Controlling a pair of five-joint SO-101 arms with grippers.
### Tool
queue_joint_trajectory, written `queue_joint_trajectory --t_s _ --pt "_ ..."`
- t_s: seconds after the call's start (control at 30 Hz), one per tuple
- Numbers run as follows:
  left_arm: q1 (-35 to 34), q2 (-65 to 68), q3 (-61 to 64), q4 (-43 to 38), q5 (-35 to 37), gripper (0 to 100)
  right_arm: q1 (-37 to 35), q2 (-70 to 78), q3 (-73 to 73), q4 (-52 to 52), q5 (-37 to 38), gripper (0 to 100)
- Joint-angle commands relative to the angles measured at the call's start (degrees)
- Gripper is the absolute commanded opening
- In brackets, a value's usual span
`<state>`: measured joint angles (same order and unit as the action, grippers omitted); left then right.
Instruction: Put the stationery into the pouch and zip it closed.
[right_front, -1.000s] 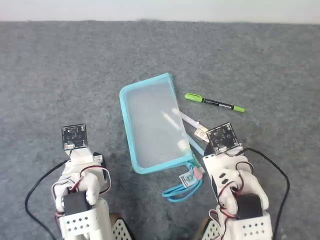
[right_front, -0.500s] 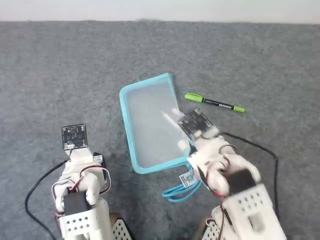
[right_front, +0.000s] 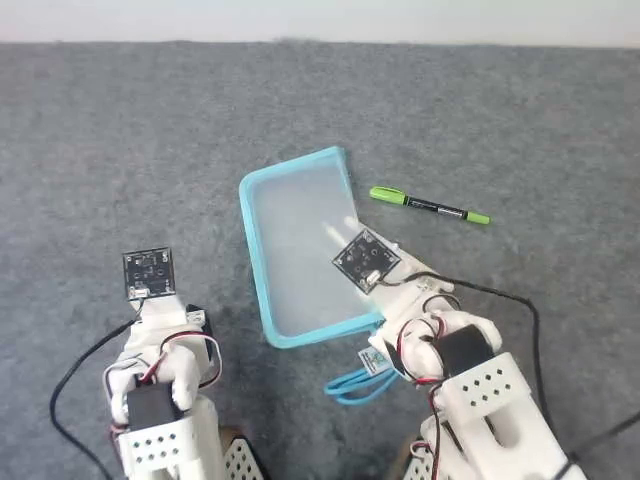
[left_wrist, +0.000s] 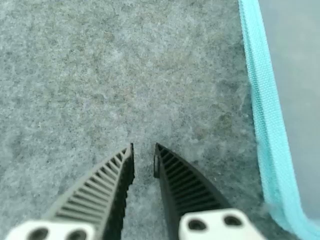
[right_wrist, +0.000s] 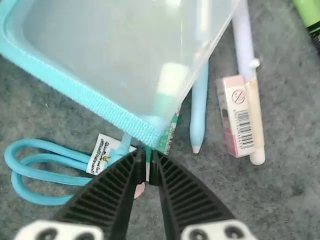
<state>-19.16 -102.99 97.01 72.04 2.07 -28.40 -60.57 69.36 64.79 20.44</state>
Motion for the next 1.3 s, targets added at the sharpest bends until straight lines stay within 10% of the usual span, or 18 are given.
queue_joint_trajectory --t_s 0.0,0.33,0.97,1.27 --pt "0.26 -1.14 -0.48 0.26 -0.35 6 -0.22 -1.98 -0.35 -0.13 1.93 6.9" --pt "0.26 -1.14 -0.48 0.26 -0.35 6 0.4 -1.98 -6.68 9.1 1.05 32.2" --pt "0.26 -1.14 -0.48 0.26 -0.35 6 -11.91 -1.71 -3.52 8.04 0.53 27.5" --pt "0.26 -1.14 -0.48 0.26 -0.35 6 -11.91 -1.89 10.02 -7.87 0.62 27.4"
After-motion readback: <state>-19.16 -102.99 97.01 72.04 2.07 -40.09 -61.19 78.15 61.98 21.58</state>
